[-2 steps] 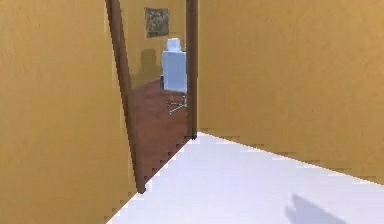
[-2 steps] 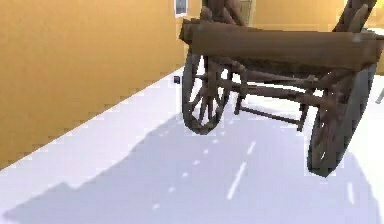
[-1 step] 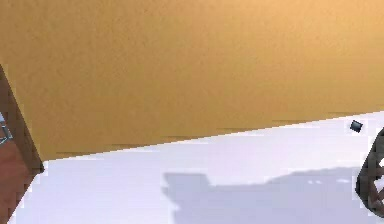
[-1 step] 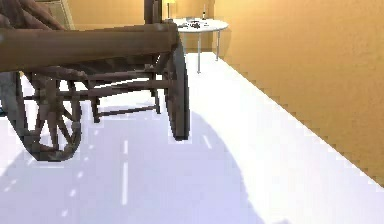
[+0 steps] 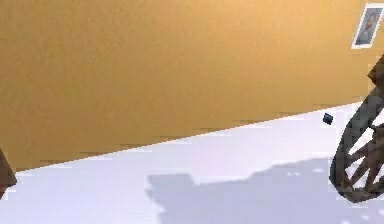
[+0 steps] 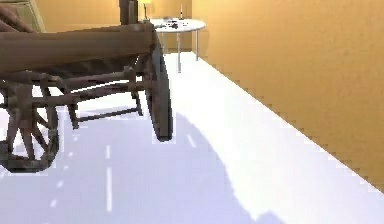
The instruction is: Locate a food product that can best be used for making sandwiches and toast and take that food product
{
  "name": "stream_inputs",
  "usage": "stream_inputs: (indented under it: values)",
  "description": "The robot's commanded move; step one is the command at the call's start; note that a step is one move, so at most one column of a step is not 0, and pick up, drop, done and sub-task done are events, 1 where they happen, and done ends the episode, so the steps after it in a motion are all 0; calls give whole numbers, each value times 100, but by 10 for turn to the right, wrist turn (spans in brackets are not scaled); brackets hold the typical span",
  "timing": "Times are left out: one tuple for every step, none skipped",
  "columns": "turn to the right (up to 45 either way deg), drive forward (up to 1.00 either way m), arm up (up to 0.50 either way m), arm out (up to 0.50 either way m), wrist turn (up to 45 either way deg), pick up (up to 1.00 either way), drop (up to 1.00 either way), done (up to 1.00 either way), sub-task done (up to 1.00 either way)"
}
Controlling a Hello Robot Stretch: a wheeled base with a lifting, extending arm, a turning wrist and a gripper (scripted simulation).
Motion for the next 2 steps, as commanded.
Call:
stream_inputs:
  values:
    - [0, 15, 0, 0, 0, 0, 0, 0, 0]
    - [-390, 0, 0, 0, 0, 0, 0, 0, 0]
